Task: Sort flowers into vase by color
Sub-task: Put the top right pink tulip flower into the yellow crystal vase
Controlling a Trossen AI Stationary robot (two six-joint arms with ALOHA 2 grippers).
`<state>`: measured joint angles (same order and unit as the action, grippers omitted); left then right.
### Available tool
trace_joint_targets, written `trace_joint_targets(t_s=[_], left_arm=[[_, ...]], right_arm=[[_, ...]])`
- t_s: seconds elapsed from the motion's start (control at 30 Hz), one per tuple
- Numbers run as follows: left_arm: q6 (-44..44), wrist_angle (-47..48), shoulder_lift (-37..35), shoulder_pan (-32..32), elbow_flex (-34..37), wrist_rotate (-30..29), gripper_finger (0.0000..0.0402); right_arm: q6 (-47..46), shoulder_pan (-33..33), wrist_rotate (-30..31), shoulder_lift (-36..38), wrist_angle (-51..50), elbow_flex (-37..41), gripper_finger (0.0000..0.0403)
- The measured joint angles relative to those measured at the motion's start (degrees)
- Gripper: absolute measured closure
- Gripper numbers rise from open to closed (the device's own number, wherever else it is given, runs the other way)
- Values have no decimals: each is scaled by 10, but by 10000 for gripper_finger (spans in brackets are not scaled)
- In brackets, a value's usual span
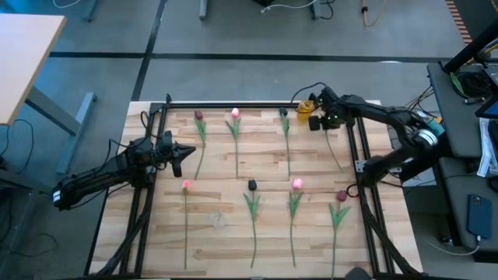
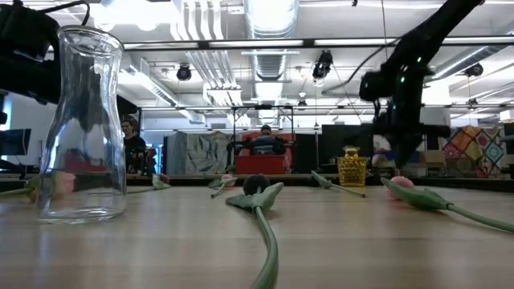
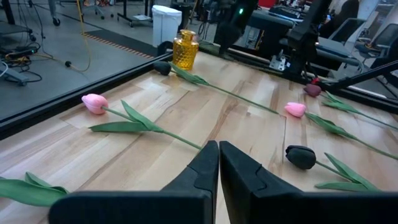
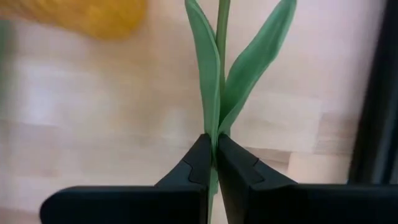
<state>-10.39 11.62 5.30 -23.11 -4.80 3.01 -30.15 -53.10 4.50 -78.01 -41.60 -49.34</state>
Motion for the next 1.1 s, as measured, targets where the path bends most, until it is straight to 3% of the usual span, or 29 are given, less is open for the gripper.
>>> trace_joint_targets(t_s=[0.23, 0.5, 0.63, 0.8, 1.1], left_arm=[[0, 0, 0, 0, 0, 0, 402], [0, 0, 0, 0, 0, 0, 402], [0, 0, 0, 0, 0, 0, 402], [0, 0, 0, 0, 0, 0, 402], [0, 0, 0, 0, 0, 0, 402]], right_arm=[[-1, 19, 11, 161, 46, 0, 390], [53, 46, 17, 276, 334, 0, 390], [121, 46, 39, 268, 457, 0, 391], [186, 46, 75, 219, 530, 1, 391], [205, 46, 91, 123, 637, 9, 391]])
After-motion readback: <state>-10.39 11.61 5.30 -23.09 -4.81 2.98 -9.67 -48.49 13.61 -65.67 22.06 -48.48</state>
